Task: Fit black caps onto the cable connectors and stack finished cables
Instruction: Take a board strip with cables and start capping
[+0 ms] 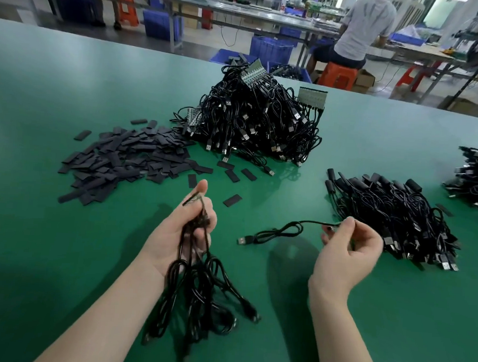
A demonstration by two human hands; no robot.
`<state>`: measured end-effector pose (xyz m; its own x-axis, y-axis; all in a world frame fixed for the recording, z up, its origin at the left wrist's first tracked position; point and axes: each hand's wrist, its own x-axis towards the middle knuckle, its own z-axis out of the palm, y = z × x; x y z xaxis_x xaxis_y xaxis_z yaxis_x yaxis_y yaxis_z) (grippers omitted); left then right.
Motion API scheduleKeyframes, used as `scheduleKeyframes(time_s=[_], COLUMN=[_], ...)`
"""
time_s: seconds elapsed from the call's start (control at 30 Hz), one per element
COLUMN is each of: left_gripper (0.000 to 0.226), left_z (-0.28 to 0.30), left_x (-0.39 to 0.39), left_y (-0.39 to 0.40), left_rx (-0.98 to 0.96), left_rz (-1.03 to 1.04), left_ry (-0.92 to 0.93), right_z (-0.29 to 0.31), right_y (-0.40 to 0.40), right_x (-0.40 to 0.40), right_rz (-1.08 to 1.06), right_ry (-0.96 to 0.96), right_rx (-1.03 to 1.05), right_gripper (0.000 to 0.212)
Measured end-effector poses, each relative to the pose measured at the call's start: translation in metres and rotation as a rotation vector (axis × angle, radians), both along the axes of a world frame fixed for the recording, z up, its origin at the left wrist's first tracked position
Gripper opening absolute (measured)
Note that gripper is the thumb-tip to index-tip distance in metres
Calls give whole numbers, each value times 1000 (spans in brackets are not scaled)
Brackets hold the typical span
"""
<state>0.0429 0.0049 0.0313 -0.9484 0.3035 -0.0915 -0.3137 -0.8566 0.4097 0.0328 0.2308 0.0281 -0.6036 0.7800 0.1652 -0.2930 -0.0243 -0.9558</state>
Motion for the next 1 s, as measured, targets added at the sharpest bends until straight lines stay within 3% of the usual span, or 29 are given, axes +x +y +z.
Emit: scheduleKeyframes(time_s=[0.1,0.17,0.27,0.4,0.47,0.53,0.63,0.7,0.77,0.83,0.9,1.0], left_gripper=[59,63,89,91,82,67,48,42,40,36,35,44], left_z=[-4,-9,-15,-17,-14,-9,-3,-1,1,2,-1,-11], left_x=[-3,-2,1,5,6,7,9,10,11,12,13,14], left_y=[13,17,17,31,34,31,20,14,13,17,26,35], left_rx=[-540,-901,-1152,-1228,-1217,-1219,-1284,-1401,-1617,-1844,-2004,-2000], left_rz=[236,287,268,98,133,300,671,906,1035,1003,842,579], left_ry=[-86,12,235,386,382,387,443,508,607,753,847,848], right_z=[11,23,49,81,91,95,86,71,52,31,18,14], right_y=[-4,-10,-22,-43,-51,-56,-56,-54,-54,-56,-57,-54], right_x=[6,11,15,23,26,25,16,8,4,4,5,0], right_rz=[-3,48,174,393,503,630,746,738,726,740,765,834], right_ry=[128,189,258,298,321,336,267,86,-169,-336,-389,-452], right_rx=[198,265,293,290,248,151,-188,-349,-351,-316,-271,-31], right_gripper=[13,17,20,16,14,13,11,9,9,11,11,7])
